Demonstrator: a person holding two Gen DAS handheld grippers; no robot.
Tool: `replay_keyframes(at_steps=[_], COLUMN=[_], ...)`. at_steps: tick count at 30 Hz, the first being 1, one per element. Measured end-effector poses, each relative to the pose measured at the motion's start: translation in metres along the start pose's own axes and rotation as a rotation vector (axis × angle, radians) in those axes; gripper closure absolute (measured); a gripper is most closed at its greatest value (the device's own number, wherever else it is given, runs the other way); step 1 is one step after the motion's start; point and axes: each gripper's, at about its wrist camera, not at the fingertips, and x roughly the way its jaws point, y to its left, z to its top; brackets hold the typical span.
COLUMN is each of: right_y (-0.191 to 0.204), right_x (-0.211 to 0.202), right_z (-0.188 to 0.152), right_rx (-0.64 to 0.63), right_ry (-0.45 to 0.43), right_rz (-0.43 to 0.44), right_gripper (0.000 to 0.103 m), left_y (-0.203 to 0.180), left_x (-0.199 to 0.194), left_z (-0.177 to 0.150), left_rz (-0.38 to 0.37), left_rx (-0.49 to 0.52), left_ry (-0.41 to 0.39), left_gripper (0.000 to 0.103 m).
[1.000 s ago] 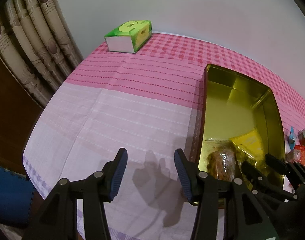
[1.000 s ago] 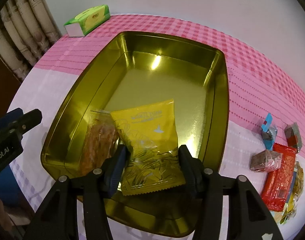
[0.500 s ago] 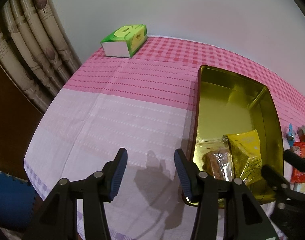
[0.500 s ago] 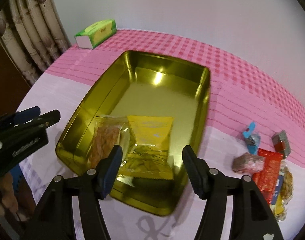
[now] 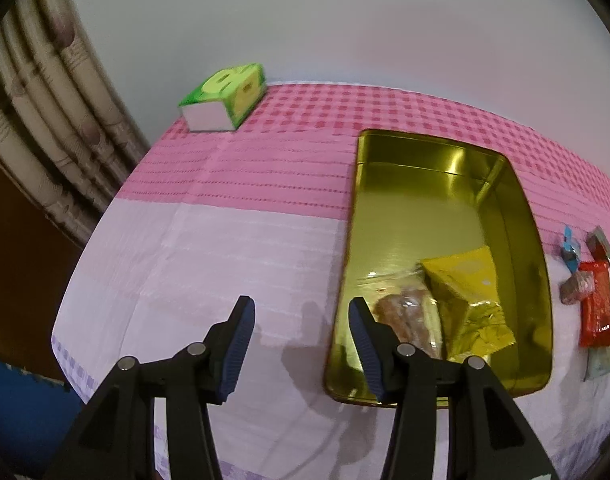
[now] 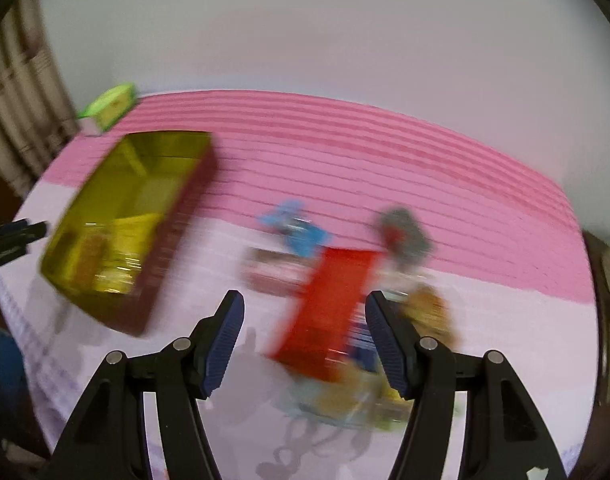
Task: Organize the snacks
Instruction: 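Grasp the red wrapper with the left gripper while the right grasps the twisted-dough bag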
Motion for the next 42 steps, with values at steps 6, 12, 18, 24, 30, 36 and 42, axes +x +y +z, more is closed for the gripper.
replay_keyframes(at_steps=[6, 12, 18, 24, 30, 36, 42], right_y=[-0.068, -0.095, -0.097, -0.101, -0.103, -0.128, -0.161], right_x=[0.017, 0.038, 0.057, 0.066, 0.062, 0.057, 0.054], right_z=[-0.019, -0.028, -0.028, -0.025, -0.029, -0.037, -0.053], right_rx=[0.031, 0.036, 0.017, 0.017, 0.021, 0.091, 0.176], right_ry=[0.067, 0.116, 0.134, 0.134, 0.101, 0.075, 0.067], right_rz=[-0.055, -0.034, 0.007, 0.064, 0.076, 0.053, 0.026], right_gripper=[0.043, 0.043, 0.044, 0.057, 0.062, 0.062, 0.062], left_y=[-0.030, -0.076, -0.125, -0.174, -0.215, -0.249, -0.274], left_x=[-0.013, -0.030, -0.029, -0.025, -0.018, -0.012, -0.006], left_z=[-0.005, -0.011, -0.015, -0.019, -0.020, -0.019, -0.017], left_rz=[-0.045, -0.087, -0.157, -0.212, -0.311, -0.414, -0.519], left_rx=[0.052, 0.156, 0.217, 0.281, 0.294, 0.303, 0.285], left_ry=[0.014, 0.016, 0.057, 0.084, 0.125, 0.166, 0.198], left_gripper=[0.053, 0.053, 0.053, 0.053, 0.053, 0.053, 0.053])
